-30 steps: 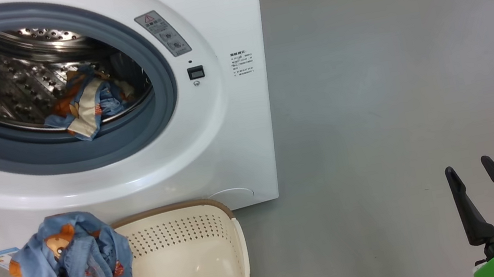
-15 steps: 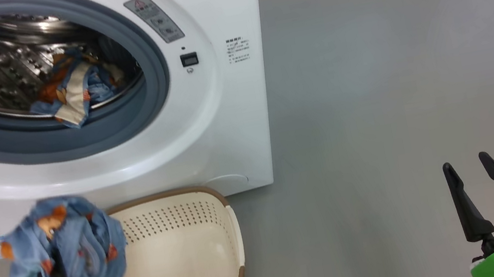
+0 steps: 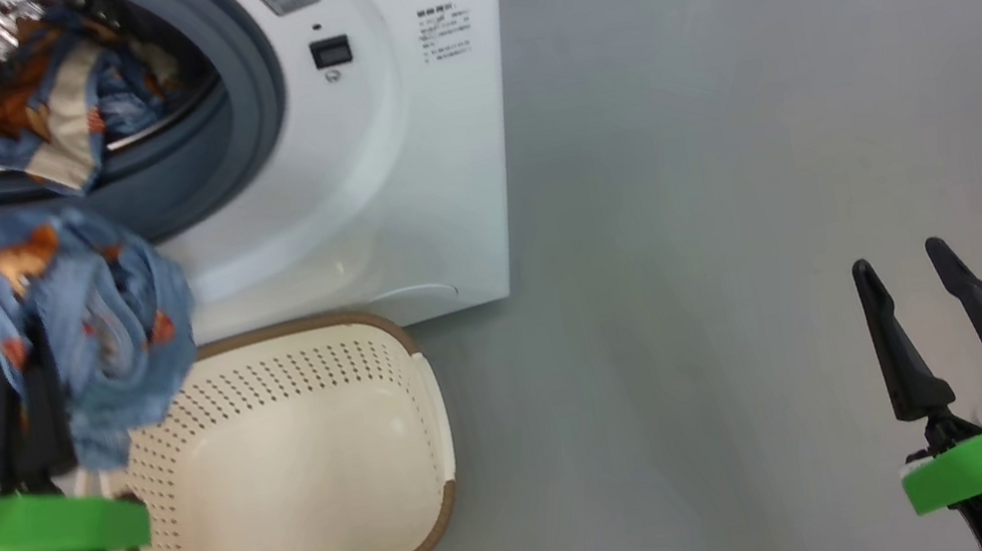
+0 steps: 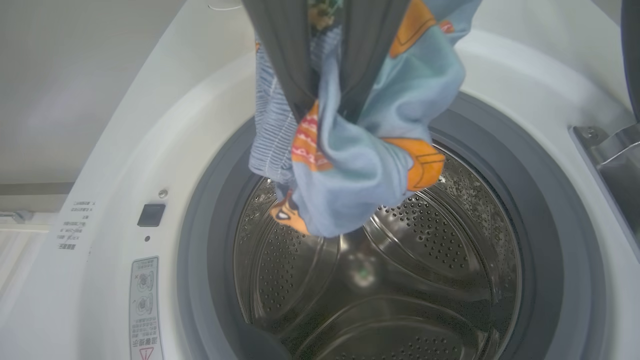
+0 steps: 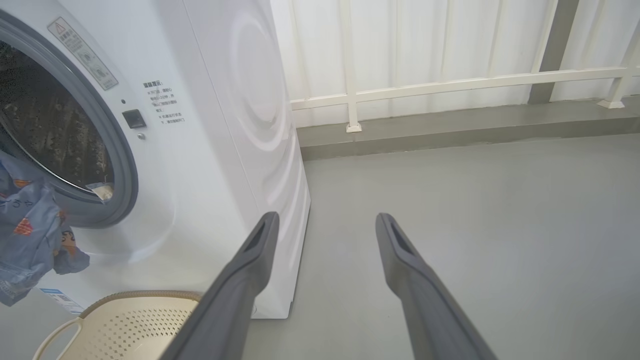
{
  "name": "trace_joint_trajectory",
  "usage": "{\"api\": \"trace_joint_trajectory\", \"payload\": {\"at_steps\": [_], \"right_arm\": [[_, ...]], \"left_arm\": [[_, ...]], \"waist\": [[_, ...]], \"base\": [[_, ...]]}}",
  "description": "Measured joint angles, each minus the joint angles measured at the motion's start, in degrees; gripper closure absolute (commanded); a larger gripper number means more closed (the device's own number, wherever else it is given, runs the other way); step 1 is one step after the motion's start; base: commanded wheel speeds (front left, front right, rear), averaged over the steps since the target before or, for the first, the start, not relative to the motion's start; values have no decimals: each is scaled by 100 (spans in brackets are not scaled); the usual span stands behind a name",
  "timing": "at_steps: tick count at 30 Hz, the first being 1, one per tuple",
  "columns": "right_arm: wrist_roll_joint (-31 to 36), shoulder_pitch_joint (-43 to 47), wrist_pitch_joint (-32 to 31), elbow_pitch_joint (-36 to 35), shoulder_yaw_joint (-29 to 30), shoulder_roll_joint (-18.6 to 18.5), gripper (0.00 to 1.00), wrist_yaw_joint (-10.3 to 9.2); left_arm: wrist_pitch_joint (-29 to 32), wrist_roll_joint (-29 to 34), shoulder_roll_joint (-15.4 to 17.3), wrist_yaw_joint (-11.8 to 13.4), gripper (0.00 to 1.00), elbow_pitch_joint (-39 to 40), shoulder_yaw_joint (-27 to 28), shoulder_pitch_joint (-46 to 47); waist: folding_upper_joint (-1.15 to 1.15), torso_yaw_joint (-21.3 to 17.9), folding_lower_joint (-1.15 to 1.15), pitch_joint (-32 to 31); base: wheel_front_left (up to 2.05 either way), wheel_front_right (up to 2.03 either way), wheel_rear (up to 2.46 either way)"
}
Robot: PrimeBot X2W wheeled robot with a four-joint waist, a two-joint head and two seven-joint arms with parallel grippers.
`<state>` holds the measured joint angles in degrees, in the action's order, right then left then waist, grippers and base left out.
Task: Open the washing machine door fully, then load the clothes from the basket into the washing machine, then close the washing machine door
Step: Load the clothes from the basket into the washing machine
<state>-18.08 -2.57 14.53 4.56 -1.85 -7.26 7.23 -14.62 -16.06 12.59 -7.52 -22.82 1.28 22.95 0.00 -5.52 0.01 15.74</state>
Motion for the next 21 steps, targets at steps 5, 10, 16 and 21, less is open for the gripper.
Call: {"api": "trace_joint_trajectory", "payload": {"at_steps": [5, 10, 16, 21], "right_arm": [[7, -168, 1, 0, -23, 74, 0, 0], [8, -304, 1, -11, -51, 153, 0, 0], [9, -464, 1, -27, -137, 192, 0, 0], [9, -621, 1, -30, -172, 224, 0, 0]], "left_arm": [[-1, -7, 183, 0, 100, -386, -94, 723], [-1, -22, 342, 0, 100, -855, -164, 1390], [-1, -27, 550, 0, 100, -1580, -294, 2258], [-1, -63, 638, 0, 100, -2298, -386, 2966]], "waist": [[0, -90, 0, 263], [0, -185, 0, 496], [0, -289, 0, 771], [0, -368, 0, 998]], "base": [[0, 0, 0], [0, 0, 0], [0, 0, 0], [0, 0, 0]]}}
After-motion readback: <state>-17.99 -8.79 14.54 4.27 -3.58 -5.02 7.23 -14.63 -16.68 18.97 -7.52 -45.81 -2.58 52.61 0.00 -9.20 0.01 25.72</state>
